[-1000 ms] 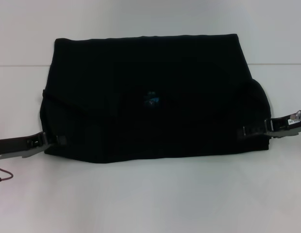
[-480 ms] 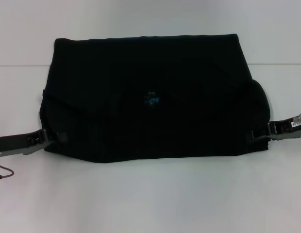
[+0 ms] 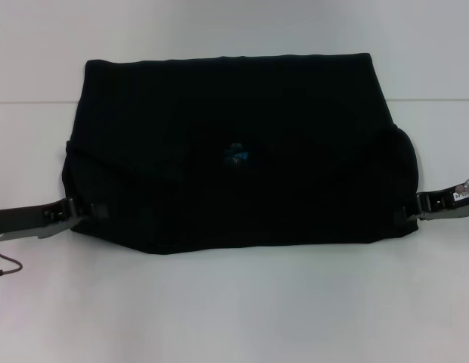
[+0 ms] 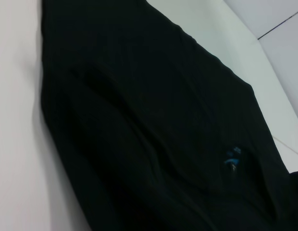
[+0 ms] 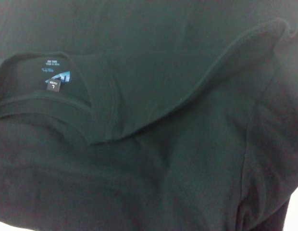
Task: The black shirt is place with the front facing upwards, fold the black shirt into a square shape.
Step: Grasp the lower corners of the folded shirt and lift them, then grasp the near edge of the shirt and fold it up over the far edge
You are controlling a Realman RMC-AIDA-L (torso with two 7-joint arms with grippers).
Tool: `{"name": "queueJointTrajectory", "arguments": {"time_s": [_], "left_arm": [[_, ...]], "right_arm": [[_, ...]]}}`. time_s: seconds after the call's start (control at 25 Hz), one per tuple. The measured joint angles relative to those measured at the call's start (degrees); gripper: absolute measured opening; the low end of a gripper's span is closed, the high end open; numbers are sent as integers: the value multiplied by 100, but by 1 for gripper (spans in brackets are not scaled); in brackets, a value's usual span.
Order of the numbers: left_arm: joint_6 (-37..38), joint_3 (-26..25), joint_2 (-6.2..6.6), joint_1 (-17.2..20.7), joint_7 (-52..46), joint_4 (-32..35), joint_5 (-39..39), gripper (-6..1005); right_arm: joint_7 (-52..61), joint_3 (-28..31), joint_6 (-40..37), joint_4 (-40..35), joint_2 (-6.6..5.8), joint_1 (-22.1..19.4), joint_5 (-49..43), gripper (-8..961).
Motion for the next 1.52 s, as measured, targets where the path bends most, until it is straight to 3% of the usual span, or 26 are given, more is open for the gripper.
{"name": "queueJointTrajectory", "arguments": {"time_s": [0.24, 0.52, 0.72, 0.8, 0.92, 1.0, 1.12, 1.28, 1.52], "left_arm": [[287, 27, 30, -49, -108, -29, 30, 31], [1658, 93, 274, -65, -709, -11, 522, 31], [2873, 108, 302, -1, -720, 112, 1017, 31], [3228, 131, 295, 2, -710, 143, 1319, 31], [3722, 215, 271, -5, -657, 153, 1805, 32], [3826, 279, 259, -1, -629, 154, 1969, 32], [3840, 265, 258, -6, -568, 154, 2039, 32], [3718, -91, 263, -147, -502, 198, 1910, 32], [3067, -1381, 384, -346, -624, 221, 1626, 32]], "right_arm": [[-41, -17, -231, -52, -60, -15, 0, 97], [-651, -30, -1687, -298, -296, -158, -31, 97], [-1276, -41, -3009, -638, -328, -397, -236, 98], [-1586, -63, -3423, -633, -297, -460, -412, 98], [-2008, -147, -3828, -605, -151, -583, -737, 98], [-2199, -176, -3927, -598, -25, -658, -953, 98], [-2345, -111, -3904, -589, 53, -729, -1022, 98], [-2415, 282, -3864, -581, 14, -737, -808, 96], [-2016, 1700, -3360, -377, -296, -710, -191, 95]]}}
